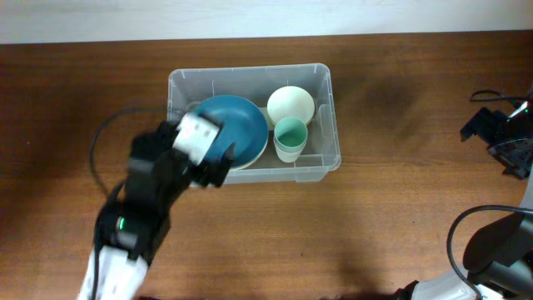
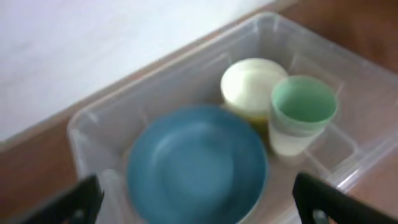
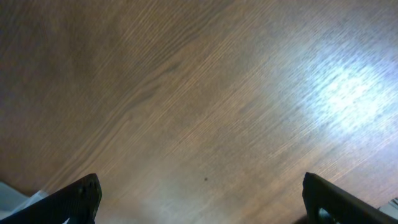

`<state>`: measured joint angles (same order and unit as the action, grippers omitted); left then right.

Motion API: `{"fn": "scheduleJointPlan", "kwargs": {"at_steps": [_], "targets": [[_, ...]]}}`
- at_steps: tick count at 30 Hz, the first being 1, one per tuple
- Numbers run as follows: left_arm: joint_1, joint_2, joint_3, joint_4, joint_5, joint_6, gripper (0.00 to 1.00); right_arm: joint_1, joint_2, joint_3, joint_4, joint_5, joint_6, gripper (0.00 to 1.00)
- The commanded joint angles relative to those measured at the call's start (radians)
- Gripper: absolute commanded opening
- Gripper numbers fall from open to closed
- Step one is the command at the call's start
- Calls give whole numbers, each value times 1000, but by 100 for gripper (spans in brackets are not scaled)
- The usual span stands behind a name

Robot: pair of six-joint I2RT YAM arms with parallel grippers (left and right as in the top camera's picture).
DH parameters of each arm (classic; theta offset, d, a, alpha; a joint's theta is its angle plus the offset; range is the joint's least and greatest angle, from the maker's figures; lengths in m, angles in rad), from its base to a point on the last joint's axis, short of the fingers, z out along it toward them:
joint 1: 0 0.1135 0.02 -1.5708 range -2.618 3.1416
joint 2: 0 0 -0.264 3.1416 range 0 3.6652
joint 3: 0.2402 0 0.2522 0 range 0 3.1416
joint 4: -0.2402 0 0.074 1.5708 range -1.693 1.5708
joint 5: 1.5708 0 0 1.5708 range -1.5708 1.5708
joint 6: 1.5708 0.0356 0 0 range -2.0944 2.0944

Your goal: Pack container

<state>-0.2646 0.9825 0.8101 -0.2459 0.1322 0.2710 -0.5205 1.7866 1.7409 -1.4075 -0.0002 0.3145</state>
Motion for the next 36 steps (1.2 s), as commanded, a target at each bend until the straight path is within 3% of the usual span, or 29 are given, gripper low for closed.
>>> {"fn": "scheduleJointPlan", "kwargs": {"at_steps": [1,5,10,19,29,36], "targets": [[68,-219,-228,150,69,14,99,-3,-10,-2,2,4,8,99],[129,-436,-412,269,116,14,99,-3,-10,-2,2,4,8,99],[162,-705,-522,291,104,15,99,-3,-10,-2,2,4,8,99],[217,-969,-659,322,108,15,99,-3,-10,-2,2,4,8,99],[294,-978,-801,417,104,15,99,-3,-10,-2,2,4,8,99],[294,-978,-802,243,85,15,100,-3,-10,-2,2,4,8,99]]}}
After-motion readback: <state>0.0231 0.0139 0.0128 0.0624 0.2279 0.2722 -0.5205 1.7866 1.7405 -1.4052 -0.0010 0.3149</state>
